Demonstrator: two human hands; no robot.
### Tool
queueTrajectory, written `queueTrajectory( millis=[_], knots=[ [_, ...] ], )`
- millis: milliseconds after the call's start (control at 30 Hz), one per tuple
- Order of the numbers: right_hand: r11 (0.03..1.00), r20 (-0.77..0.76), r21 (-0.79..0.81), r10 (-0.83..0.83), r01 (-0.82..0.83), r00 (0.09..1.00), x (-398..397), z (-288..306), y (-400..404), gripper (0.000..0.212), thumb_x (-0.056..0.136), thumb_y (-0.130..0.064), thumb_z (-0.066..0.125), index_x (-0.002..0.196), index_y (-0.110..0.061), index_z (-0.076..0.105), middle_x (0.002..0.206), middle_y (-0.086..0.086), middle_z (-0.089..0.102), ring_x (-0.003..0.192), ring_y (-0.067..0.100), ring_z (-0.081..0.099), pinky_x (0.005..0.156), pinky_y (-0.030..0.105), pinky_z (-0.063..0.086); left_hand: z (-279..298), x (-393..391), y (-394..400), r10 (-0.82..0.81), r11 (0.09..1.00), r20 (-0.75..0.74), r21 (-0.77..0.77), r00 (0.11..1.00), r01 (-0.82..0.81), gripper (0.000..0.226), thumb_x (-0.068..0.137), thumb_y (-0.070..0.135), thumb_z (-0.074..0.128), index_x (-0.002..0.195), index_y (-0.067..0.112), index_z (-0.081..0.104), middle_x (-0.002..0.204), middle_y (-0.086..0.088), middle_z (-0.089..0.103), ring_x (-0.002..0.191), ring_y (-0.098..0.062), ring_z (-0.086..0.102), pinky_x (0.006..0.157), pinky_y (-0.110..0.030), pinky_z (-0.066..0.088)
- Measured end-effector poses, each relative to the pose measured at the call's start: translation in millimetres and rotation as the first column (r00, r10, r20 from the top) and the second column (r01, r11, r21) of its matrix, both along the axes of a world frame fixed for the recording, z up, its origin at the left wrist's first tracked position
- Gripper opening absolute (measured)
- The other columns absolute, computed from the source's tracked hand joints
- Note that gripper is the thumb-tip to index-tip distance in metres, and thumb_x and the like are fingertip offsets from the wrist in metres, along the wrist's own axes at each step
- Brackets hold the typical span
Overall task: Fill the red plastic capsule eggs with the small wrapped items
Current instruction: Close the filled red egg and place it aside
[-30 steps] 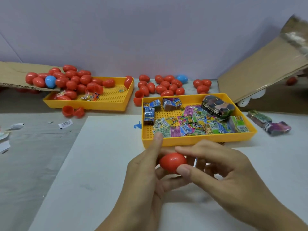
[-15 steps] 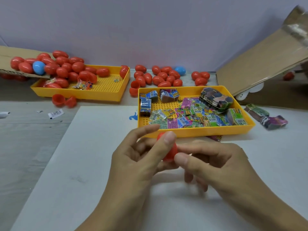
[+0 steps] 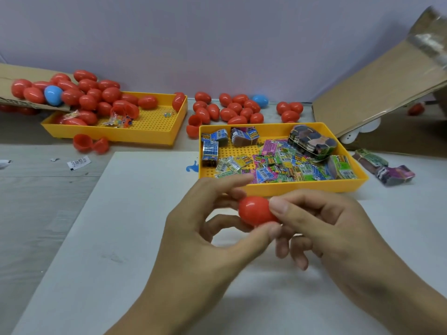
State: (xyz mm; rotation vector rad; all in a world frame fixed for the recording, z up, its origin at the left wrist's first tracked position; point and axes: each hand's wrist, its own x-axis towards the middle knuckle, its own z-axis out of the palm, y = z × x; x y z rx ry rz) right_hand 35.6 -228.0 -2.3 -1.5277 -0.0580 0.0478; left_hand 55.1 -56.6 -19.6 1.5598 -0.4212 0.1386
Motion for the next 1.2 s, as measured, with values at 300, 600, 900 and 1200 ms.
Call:
queueTrajectory(
  millis=[300, 600, 900, 1200],
  knots=[
    [0.998, 0.158, -0.061, -0.003, 0.013, 0.987, -0.1, -2.9, -2.8, 0.021, 0.073, -0.014, 0.078, 0.092, -0.021, 0.079, 0.104, 0.004, 0.075, 0.078, 0.018, 0.068, 0.052, 0.026, 0.051, 3.9, 4.4, 0.4, -0.116, 0.986, -0.273, -0.148, 0.955, 0.077, 0.027, 0.069, 0.038, 0.079, 0.09, 0.021, 0.077, 0.084, -0.009, 0.074, 0.075, -0.022, 0.073, 0.064, -0.033, 0.061],
    [0.998, 0.043, -0.04, -0.037, 0.038, 0.998, 2.3, -2.6, -3.8, 0.019, 0.079, -0.027, 0.07, 0.094, -0.019, 0.079, 0.08, 0.006, 0.073, 0.056, 0.016, 0.062, 0.041, 0.023, 0.044, 2.7, 3.6, 1.5, -0.111, 0.98, -0.126, -0.178, 0.986, 0.088, 0.055, 0.067, -0.006, 0.075, 0.113, 0.021, 0.065, 0.105, -0.006, 0.069, 0.103, -0.025, 0.069, 0.081, -0.027, 0.059],
    [0.999, -0.008, 0.008, -0.044, 0.044, 0.999, 1.6, -1.5, -4.0, 0.024, 0.074, -0.032, 0.073, 0.089, -0.014, 0.079, 0.073, 0.006, 0.071, 0.052, 0.015, 0.059, 0.038, 0.022, 0.04, 2.5, 2.2, 0.2, -0.12, 0.983, -0.154, -0.155, 0.981, 0.096, 0.046, 0.062, 0.021, 0.085, 0.106, 0.025, 0.073, 0.102, -0.002, 0.074, 0.098, -0.022, 0.073, 0.08, -0.025, 0.059],
    [0.211, -0.305, 0.945, 0.278, 0.252, 0.911, 3.9, 5.8, -19.7, 0.04, 0.093, -0.042, 0.062, 0.093, -0.003, 0.069, 0.057, 0.002, 0.045, 0.04, 0.014, 0.04, 0.033, 0.018, 0.025, -3.9, -1.4, -2.6, -0.137, 0.987, -0.416, -0.13, 0.899, 0.091, 0.018, 0.05, 0.018, 0.066, 0.066, 0.021, 0.059, 0.067, -0.004, 0.062, 0.053, -0.02, 0.059, 0.049, -0.028, 0.047]
  ],
)
